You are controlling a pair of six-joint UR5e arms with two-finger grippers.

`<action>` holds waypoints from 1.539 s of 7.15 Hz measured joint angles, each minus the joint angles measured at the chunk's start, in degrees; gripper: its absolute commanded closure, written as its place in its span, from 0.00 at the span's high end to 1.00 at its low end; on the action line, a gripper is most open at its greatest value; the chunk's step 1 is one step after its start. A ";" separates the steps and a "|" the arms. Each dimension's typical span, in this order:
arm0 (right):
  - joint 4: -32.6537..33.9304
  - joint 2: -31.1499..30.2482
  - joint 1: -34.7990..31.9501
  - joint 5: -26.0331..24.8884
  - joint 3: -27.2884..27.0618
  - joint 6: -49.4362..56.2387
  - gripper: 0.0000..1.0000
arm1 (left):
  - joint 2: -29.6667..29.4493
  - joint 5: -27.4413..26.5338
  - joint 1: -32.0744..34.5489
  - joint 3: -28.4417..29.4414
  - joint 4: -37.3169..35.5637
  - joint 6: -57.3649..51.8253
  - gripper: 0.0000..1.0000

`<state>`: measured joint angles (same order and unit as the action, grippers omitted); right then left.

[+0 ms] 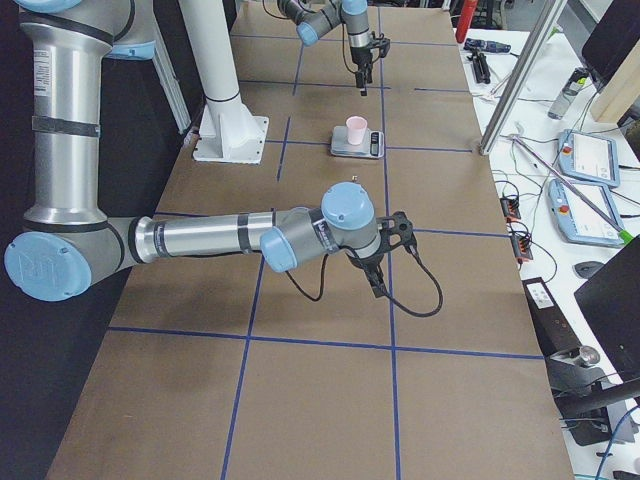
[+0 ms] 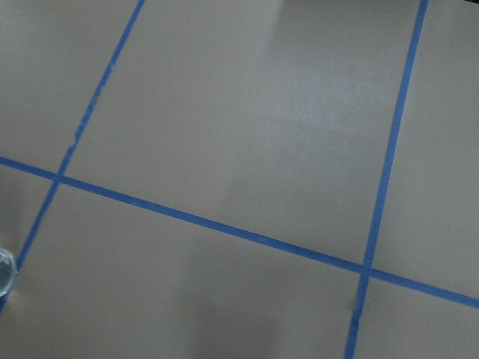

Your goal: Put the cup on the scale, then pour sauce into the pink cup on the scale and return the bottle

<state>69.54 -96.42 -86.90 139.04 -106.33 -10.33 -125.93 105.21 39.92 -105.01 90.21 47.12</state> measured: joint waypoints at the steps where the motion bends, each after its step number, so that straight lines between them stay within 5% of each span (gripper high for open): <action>1: 0.05 -1.20 3.05 -0.44 -5.93 -8.48 1.00 | 4.82 0.65 4.12 -4.38 -1.31 -8.11 1.00; 3: 0.09 -1.86 14.41 -7.19 -17.36 -29.20 1.00 | 14.17 4.56 16.85 -6.89 -2.01 -28.65 1.00; 6: 0.24 -1.83 40.95 -34.14 -28.28 -56.56 1.00 | 20.92 12.08 40.71 4.65 -1.73 -55.68 1.00; 8: 0.24 -3.79 57.68 -56.39 -30.30 -64.17 1.00 | 22.32 14.04 47.51 14.73 -0.79 -58.92 1.00; 11: -2.67 -5.99 72.42 -81.16 -25.77 -69.98 1.00 | 29.87 19.21 48.97 17.76 8.06 -59.42 1.00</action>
<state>66.87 -102.40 -14.48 57.87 -132.11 -80.30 -96.06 124.42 88.89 -87.25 98.27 -12.29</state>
